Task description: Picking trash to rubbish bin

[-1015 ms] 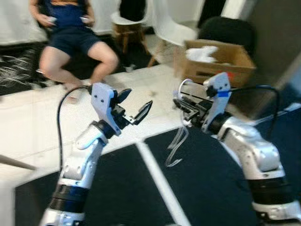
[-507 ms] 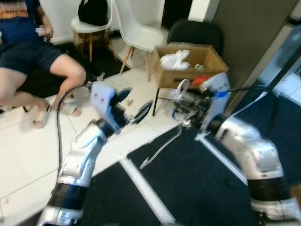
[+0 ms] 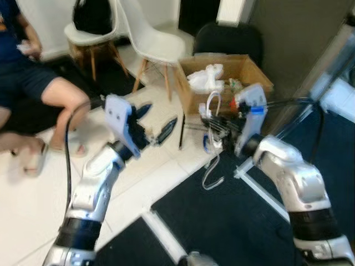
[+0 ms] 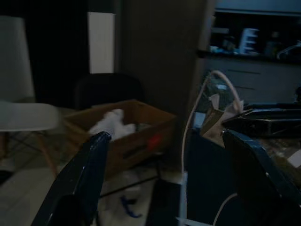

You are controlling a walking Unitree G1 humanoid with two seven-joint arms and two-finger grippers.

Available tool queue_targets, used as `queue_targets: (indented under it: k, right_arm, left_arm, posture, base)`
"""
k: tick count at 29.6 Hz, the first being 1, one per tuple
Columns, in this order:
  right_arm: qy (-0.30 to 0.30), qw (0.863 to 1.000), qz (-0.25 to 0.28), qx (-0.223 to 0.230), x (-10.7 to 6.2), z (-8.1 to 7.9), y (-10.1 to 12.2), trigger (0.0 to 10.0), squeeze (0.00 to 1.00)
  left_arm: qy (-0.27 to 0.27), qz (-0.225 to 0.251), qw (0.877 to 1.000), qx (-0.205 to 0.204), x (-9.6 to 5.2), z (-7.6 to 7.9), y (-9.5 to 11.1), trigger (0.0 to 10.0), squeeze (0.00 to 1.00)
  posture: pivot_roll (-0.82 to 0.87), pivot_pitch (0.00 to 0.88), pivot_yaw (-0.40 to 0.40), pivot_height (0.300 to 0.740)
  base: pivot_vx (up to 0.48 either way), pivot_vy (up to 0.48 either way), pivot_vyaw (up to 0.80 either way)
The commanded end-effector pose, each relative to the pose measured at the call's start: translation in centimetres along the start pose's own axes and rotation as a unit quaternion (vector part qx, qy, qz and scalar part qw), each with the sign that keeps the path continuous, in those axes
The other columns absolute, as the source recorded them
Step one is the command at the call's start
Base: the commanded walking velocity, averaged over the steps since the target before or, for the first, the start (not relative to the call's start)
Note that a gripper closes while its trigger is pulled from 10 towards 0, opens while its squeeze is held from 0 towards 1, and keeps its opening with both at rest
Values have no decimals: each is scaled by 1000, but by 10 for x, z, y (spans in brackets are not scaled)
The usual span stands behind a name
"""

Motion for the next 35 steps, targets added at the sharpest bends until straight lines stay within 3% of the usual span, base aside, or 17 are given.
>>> queue_targets:
  k: [1, 23, 35]
  right_arm:
    - [7, 1000, 0, 0, 1, -4, -1, 10000, 0]
    - [18, 1000, -17, 7, 2, -7, -7, 10000, 0]
    - [8, 1000, -15, 4, 1, -3, -5, 10000, 0]
  left_arm:
    - [-4, -3, 1000, 3, -1, 1, -1, 10000, 0]
    - [-3, -4, 1000, 1, -1, 1, -2, 10000, 0]
    - [19, -11, 1000, -11, -1, -6, -5, 10000, 0]
  posture:
    - [-42, 0, -23, 740]
    - [-40, 0, -26, 740]
    - [-39, 0, -26, 740]
  base:
    - [480, 0, 0]
    - [480, 0, -764]
    - [45, 0, -800]
Point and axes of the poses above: a point about 5 cm out from each wrist's last joint towards the gripper, its own x axis pointing out of the wrist towards the gripper, its own y axis along the axis of the wrist's last joint, z = x × y, the point moved 6 cm from there along x, pointing out of the wrist towards the gripper, and after that the axes turned 5 degrees about x, right-handed, at the moved point
